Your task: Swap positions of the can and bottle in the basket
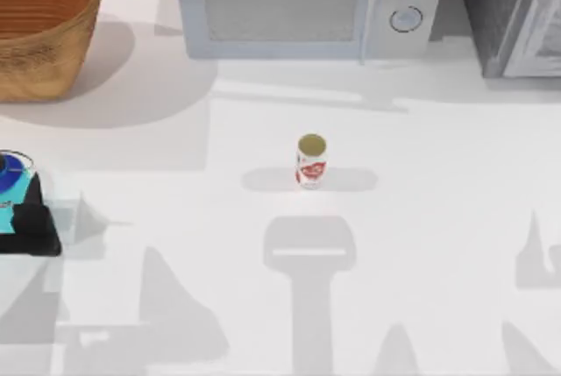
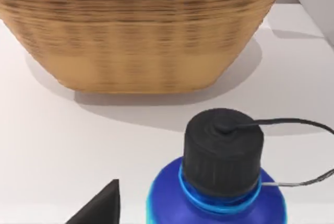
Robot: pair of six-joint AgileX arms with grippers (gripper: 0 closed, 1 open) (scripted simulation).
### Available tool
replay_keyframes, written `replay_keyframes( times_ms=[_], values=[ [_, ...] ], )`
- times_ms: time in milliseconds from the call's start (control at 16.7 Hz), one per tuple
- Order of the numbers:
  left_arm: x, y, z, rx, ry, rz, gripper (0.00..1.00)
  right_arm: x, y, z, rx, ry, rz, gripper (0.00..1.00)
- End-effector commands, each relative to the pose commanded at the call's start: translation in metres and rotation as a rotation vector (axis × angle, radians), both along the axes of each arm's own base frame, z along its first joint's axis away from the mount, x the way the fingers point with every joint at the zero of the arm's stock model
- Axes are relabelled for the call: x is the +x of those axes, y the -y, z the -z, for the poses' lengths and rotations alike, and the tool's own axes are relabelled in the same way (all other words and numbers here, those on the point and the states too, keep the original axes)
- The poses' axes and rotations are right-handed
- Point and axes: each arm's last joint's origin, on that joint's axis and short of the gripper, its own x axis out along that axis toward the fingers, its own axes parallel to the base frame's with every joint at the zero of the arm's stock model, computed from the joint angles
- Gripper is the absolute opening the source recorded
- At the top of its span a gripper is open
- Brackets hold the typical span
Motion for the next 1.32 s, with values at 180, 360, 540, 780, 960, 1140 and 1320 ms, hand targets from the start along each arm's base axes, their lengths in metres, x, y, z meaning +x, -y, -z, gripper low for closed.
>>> replay_keyframes(
  times_ms=[180,360,540,780,960,1140,1320],
  values=[
    [0.005,-0.002,0.015,-0.002,-0.032,0.003,1.00,0.000,0.000,0.000,0.000,0.000,0.000,1.00],
    [0.006,-0.004,0.027,-0.003,-0.063,0.004,1.00,0.000,0.000,0.000,0.000,0.000,0.000,1.00],
    [0.005,-0.005,0.034,-0.003,-0.082,0.005,1.00,0.000,0.000,0.000,0.000,0.000,0.000,1.00],
    [0.005,-0.005,0.034,-0.003,-0.085,0.005,1.00,0.000,0.000,0.000,0.000,0.000,0.000,1.00],
    [0.006,-0.004,0.035,-0.003,-0.085,0.007,1.00,0.000,0.000,0.000,0.000,0.000,0.000,1.00],
    [0.024,-0.005,0.039,-0.003,-0.085,0.005,1.00,0.000,0.000,0.000,0.000,0.000,0.000,1.00],
    [0.052,-0.005,0.048,-0.003,-0.082,0.005,1.00,0.000,0.000,0.000,0.000,0.000,0.000,1.00]
  ],
)
